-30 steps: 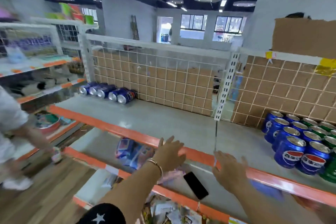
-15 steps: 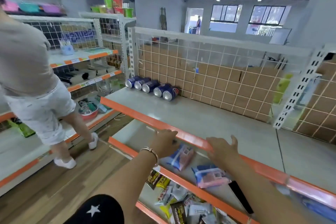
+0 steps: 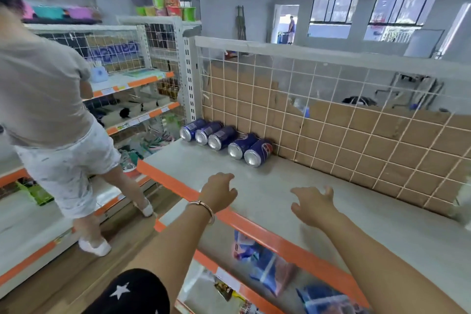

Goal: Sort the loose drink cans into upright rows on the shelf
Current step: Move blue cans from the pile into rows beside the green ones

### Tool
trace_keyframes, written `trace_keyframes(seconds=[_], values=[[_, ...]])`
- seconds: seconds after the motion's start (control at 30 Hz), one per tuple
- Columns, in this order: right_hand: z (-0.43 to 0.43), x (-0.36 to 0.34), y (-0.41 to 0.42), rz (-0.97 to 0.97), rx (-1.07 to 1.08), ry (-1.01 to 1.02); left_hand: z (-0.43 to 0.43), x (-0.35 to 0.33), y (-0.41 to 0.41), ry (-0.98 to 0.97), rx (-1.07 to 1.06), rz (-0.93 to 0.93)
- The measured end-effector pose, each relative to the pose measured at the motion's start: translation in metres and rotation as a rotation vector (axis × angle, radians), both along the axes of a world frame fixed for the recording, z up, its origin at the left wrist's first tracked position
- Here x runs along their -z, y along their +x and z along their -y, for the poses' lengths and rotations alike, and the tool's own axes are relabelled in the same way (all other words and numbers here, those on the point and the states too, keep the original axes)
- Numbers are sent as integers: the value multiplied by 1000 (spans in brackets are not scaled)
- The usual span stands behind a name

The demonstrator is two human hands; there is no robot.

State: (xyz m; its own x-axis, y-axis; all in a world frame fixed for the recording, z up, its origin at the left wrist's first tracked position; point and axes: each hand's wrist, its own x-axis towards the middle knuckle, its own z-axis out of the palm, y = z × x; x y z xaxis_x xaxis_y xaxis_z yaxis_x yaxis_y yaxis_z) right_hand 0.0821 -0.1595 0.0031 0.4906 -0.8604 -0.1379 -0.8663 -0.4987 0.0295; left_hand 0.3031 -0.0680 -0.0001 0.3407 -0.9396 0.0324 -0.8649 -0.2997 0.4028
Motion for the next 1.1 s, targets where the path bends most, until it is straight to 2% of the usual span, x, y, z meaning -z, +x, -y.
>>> trace_keyframes(seconds=[0.13,0.27,0.37,0.47,0.57,0.67,0.83,1.0,1.1], values=[[32,7,27,83,97,77,41,-2,22,-40,22,-13],[61,5,61,276,291,171,84,-3,44,-72,78,-42],[82,7,86,504,461,299,115,-9,56,-110,86,-83],[105,17,107,789,509,384,142,-8,64,-140,100,-142],[115,19,122,944,560,419,164,-5,68,-140,114,-190],[122,21,134,1045,626,441,180,-1,70,-154,122,-162],[134,26,154,1081,704,504,198,10,77,-132,92,-205],[138,33,166,1202,847,547,202,4,87,-203,84,-359],[142,28,162,1273,893,602,208,3,92,-168,51,-517]])
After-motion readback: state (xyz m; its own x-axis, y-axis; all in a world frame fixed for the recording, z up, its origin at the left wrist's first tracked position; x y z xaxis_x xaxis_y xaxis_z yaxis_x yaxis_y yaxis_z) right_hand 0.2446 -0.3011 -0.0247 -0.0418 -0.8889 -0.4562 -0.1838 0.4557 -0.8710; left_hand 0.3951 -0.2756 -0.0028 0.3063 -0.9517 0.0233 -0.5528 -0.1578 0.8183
